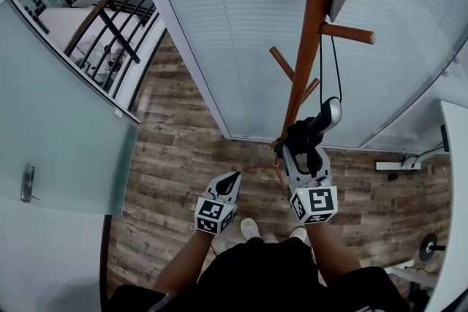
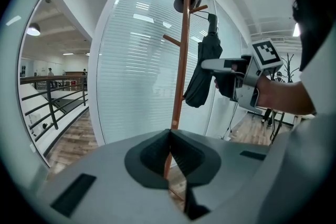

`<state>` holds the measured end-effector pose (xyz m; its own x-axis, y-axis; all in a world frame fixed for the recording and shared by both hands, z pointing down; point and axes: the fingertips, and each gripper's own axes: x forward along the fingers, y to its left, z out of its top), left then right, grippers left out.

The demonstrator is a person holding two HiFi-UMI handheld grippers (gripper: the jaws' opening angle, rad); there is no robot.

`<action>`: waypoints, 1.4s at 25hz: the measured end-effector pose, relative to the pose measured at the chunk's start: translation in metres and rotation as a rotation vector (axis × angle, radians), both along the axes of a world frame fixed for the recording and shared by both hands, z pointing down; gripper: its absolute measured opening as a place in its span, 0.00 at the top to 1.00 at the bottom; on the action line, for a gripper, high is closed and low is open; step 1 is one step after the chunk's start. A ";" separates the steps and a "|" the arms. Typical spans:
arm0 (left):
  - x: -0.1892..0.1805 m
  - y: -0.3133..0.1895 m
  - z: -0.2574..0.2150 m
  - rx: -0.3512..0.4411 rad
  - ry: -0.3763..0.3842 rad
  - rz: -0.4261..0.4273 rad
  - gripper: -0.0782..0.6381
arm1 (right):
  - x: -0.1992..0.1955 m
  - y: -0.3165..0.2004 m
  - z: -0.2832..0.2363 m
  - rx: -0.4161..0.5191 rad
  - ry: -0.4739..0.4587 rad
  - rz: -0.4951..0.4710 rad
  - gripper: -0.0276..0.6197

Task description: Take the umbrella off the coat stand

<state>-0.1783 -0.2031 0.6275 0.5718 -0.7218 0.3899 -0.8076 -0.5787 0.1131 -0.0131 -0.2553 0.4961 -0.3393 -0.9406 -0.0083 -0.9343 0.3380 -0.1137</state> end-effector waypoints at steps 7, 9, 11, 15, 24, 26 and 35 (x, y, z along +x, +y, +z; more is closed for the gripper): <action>0.007 0.004 -0.006 0.010 -0.003 -0.003 0.87 | 0.002 0.003 -0.060 0.104 -0.014 -0.010 0.61; 0.010 0.003 -0.008 0.020 -0.009 -0.002 0.87 | 0.005 0.003 -0.076 0.137 -0.016 -0.013 0.61; 0.011 0.001 -0.012 0.033 -0.017 -0.003 0.87 | 0.008 0.001 -0.091 0.169 -0.019 -0.016 0.61; 0.013 -0.001 -0.016 0.046 -0.014 -0.011 0.87 | 0.016 0.001 -0.114 0.218 -0.019 -0.020 0.61; 0.028 -0.013 -0.028 0.068 0.006 -0.010 0.87 | 0.033 0.000 -0.165 0.322 -0.035 -0.020 0.61; 0.035 -0.012 -0.026 0.060 0.017 -0.009 0.87 | 0.038 0.002 -0.168 0.328 -0.035 -0.016 0.61; 0.065 -0.002 -0.036 0.068 0.058 0.016 0.87 | 0.063 0.016 -0.167 0.308 -0.031 0.012 0.61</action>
